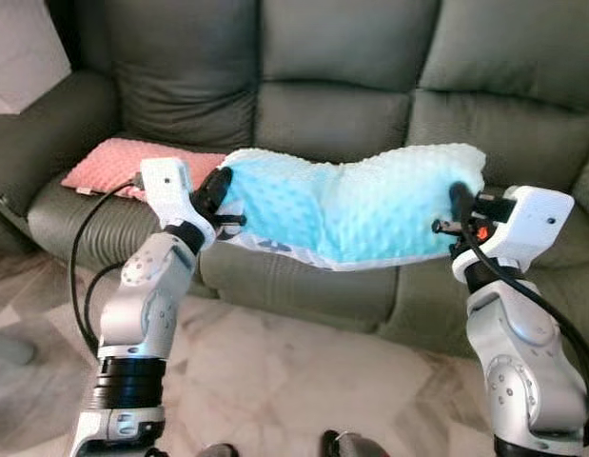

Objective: Move the pillow to the sofa

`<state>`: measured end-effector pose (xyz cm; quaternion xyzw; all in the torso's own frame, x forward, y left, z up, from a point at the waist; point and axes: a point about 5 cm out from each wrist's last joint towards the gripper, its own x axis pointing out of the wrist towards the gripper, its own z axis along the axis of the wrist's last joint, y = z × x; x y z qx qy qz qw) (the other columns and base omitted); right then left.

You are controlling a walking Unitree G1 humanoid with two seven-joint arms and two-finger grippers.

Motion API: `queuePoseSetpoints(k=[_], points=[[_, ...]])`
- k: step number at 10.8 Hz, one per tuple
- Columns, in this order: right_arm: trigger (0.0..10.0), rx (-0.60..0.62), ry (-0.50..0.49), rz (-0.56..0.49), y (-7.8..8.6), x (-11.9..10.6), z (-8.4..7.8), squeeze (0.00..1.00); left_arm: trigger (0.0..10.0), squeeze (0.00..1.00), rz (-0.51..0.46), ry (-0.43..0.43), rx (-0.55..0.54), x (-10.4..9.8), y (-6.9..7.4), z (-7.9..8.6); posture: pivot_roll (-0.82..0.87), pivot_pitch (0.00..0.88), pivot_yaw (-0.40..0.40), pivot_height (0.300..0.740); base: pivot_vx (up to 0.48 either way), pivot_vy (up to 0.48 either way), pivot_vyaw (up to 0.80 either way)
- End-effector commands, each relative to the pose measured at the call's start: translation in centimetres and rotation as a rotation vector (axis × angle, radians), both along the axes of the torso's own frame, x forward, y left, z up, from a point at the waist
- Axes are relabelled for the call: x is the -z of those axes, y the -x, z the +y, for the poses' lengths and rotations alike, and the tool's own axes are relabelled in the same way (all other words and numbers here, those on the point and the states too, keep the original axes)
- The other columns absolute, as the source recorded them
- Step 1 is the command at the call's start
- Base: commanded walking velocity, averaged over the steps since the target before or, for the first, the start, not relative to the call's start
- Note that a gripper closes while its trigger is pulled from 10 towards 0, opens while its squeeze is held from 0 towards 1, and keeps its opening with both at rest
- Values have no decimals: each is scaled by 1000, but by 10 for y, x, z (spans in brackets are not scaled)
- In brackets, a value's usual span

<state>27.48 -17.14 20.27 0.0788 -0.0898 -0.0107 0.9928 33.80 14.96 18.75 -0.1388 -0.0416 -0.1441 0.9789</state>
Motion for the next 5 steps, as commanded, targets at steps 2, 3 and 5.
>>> queuePoseSetpoints(k=[2, 3, 5], points=[[10000, -6, 4, -15, 1, -3, 1, 0, 10000, 0, -13, -27, -21, -2, -5, 10, -148, 157, 19, 740, 0, 0, 0], [10000, -8, 5, -14, 1, -2, 2, 0, 10000, 0, -8, -33, -34, 0, -8, 13, -149, 152, 19, 740, 0, 0, 0], [10000, -33, 19, -15, 0, 2, 5, 0, 10000, 0, -20, -37, -41, -1, -14, 16, -151, 146, 24, 740, 0, 0, 0]])
